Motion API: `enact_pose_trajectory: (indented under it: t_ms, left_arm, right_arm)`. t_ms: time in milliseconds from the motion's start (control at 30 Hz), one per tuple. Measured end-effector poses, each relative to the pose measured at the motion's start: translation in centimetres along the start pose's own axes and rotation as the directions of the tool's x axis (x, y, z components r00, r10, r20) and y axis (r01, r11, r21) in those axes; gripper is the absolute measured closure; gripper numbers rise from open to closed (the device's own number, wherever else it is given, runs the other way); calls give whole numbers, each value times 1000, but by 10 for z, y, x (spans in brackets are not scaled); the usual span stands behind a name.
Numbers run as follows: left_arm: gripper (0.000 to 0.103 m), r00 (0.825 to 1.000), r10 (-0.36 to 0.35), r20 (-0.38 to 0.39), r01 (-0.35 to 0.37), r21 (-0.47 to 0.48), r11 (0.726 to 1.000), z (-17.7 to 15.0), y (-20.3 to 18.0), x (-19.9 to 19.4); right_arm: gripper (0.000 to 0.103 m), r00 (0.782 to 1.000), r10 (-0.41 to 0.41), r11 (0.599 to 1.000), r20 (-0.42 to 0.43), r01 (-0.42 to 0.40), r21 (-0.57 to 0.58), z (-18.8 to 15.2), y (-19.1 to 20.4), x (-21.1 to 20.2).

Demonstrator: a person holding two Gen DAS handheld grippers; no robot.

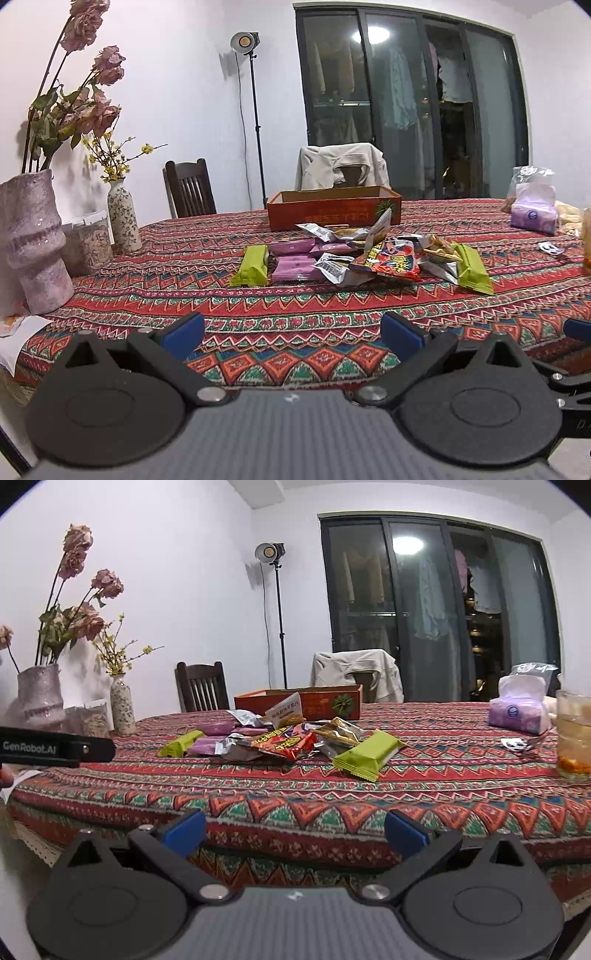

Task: Organize snacks
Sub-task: 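Move both tools toward the snack pile on the table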

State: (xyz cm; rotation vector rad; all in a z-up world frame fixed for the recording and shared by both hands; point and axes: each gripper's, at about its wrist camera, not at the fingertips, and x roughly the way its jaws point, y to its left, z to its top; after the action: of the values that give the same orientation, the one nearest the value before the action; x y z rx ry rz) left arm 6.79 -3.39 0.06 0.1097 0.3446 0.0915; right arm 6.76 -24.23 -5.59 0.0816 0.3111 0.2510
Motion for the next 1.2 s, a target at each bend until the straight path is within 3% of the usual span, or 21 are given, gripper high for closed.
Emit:
enact_pose_trajectory:
  t_ms: [267, 467, 800, 1200]
  left_arm:
    - [0, 998, 35, -43, -36, -16, 999, 8, -9, 21]
    - [0, 999, 20, -39, -22, -52, 998, 12, -1, 28]
    - [0, 996, -83, -18, 82, -75, 994, -4, 22, 3]
    - [0, 995, -95, 5, 95, -69, 993, -32, 50, -34]
  right_arm:
    - [0, 999, 42, 999, -2, -42, 8, 16, -18, 31]
    - [0, 999, 42, 999, -6, -42, -26, 24, -18, 41]
    - [0, 998, -64, 997, -5, 64, -40, 25, 7, 15]
    - [0, 993, -116, 989, 33, 119, -89, 17, 41, -17]
